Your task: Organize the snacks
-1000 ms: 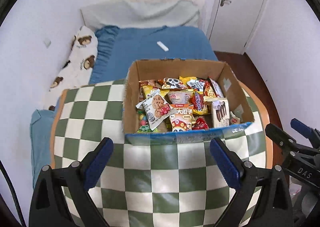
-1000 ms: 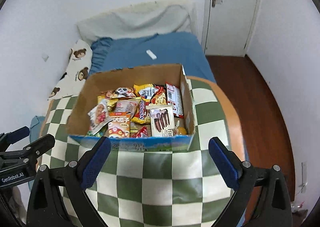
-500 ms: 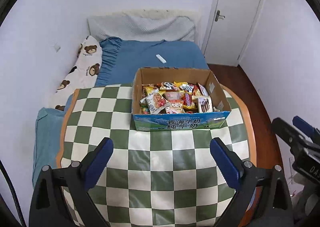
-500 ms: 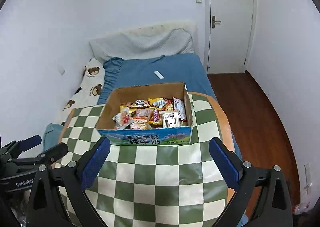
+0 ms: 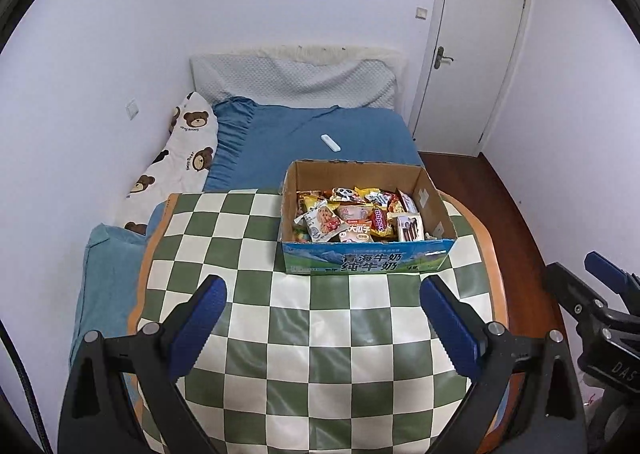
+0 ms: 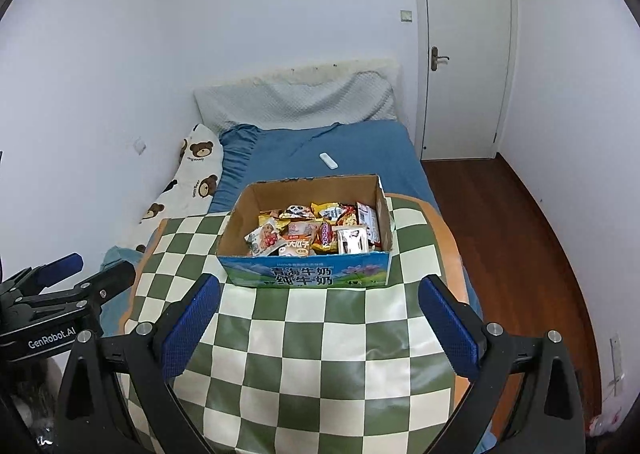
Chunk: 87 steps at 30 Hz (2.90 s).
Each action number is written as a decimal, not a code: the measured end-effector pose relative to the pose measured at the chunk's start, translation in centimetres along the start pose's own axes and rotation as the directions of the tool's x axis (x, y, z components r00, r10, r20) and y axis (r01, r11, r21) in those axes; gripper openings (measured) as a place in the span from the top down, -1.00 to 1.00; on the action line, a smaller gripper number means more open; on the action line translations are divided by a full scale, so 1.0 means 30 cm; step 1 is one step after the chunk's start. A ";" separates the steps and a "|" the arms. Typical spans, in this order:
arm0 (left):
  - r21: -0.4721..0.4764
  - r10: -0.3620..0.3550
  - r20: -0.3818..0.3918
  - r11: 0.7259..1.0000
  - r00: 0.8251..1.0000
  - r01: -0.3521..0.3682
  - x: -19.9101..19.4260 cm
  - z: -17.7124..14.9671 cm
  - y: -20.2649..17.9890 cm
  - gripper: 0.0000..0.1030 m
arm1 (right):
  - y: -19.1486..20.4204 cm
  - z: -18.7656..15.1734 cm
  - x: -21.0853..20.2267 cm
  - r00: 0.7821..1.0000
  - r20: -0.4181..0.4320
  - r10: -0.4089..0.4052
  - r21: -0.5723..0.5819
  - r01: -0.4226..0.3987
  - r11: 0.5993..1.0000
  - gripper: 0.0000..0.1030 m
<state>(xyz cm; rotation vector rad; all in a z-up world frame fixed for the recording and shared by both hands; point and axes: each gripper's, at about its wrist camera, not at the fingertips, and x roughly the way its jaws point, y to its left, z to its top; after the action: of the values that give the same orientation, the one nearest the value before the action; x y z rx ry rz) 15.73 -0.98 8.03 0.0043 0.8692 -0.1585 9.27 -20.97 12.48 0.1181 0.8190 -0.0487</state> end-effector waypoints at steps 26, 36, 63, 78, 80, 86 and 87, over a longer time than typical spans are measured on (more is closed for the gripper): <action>0.032 0.090 -0.047 0.996 0.995 -0.088 0.426 0.115 -0.038 -0.98 | -0.122 0.095 0.412 0.990 -0.031 -0.140 0.047 0.142 0.989 -0.97; 0.041 0.099 -0.086 0.995 0.991 -0.096 0.507 0.102 -0.047 -0.99 | -0.126 0.081 0.512 0.983 -0.072 -0.168 0.026 0.170 0.985 -0.97; 0.043 0.080 -0.085 0.996 0.993 -0.077 0.502 0.102 -0.059 -0.99 | -0.103 0.083 0.493 0.985 -0.082 -0.155 0.012 0.156 0.988 -0.97; 0.044 0.073 -0.085 0.997 0.994 -0.070 0.488 0.107 -0.069 -0.99 | -0.106 0.080 0.495 0.985 -0.088 -0.146 0.012 0.147 0.989 -0.97; 0.044 0.073 -0.086 0.997 0.994 -0.070 0.489 0.107 -0.069 -0.99 | -0.105 0.080 0.496 0.986 -0.089 -0.143 0.011 0.145 0.989 -0.97; 0.045 0.075 -0.082 0.996 0.994 -0.072 0.485 0.109 -0.070 -0.99 | -0.099 0.082 0.495 0.986 -0.088 -0.139 0.009 0.140 0.990 -0.97; 0.044 0.075 -0.084 0.996 0.994 -0.072 0.484 0.110 -0.072 -0.99 | -0.097 0.083 0.496 0.987 -0.088 -0.138 0.008 0.139 0.990 -0.97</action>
<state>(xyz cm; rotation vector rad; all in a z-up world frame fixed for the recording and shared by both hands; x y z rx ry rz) 27.14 -5.32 -0.74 0.0822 0.9494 -0.1079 20.96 -24.14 3.04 0.0763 0.9134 -0.1813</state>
